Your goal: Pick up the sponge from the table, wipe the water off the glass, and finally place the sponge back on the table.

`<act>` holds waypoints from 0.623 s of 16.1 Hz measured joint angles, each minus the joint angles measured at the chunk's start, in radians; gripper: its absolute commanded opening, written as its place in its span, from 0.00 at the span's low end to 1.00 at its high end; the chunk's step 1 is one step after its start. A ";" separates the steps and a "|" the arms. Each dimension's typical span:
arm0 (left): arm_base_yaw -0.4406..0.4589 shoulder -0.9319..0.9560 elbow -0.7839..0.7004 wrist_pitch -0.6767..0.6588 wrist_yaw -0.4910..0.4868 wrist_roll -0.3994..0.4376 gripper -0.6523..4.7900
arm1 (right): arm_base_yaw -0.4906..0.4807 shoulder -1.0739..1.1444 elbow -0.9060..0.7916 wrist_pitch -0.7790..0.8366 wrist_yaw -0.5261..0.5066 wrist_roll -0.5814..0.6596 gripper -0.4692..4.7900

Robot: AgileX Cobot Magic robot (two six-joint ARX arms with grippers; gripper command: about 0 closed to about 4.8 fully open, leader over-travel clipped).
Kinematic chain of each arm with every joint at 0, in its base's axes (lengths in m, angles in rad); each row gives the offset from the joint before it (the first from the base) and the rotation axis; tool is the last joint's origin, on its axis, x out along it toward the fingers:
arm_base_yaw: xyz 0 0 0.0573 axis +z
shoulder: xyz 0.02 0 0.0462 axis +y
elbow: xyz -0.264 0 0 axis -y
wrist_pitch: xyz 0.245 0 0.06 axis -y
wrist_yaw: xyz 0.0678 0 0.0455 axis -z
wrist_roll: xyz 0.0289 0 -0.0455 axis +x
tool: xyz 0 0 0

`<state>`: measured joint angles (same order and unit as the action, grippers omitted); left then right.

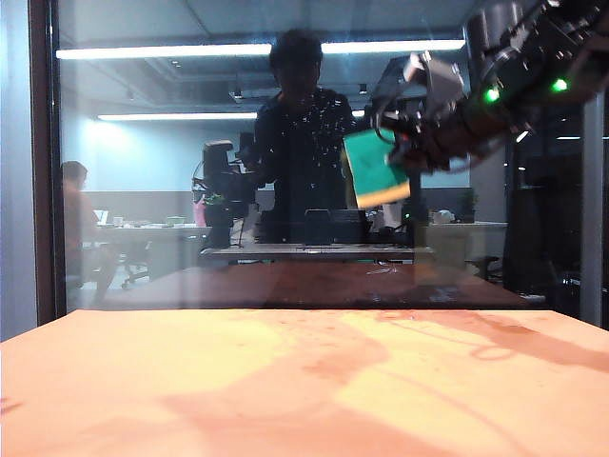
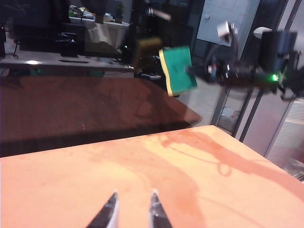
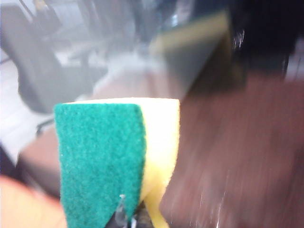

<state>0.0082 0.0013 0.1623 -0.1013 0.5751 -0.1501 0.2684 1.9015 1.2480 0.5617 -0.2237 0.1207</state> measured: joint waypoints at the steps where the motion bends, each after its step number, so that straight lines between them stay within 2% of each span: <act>1: 0.000 0.000 0.000 0.000 0.000 0.000 0.27 | 0.001 0.000 0.037 -0.003 0.002 -0.024 0.07; 7: 0.000 0.000 0.000 0.001 0.000 0.004 0.27 | 0.001 0.022 0.237 -0.049 0.013 -0.140 0.07; 10: 0.000 0.000 0.000 0.001 0.000 0.004 0.27 | 0.001 0.091 0.338 -0.064 0.003 -0.156 0.07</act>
<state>0.0082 0.0013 0.1623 -0.1001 0.5751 -0.1463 0.2695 1.9926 1.5864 0.4973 -0.2207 -0.0357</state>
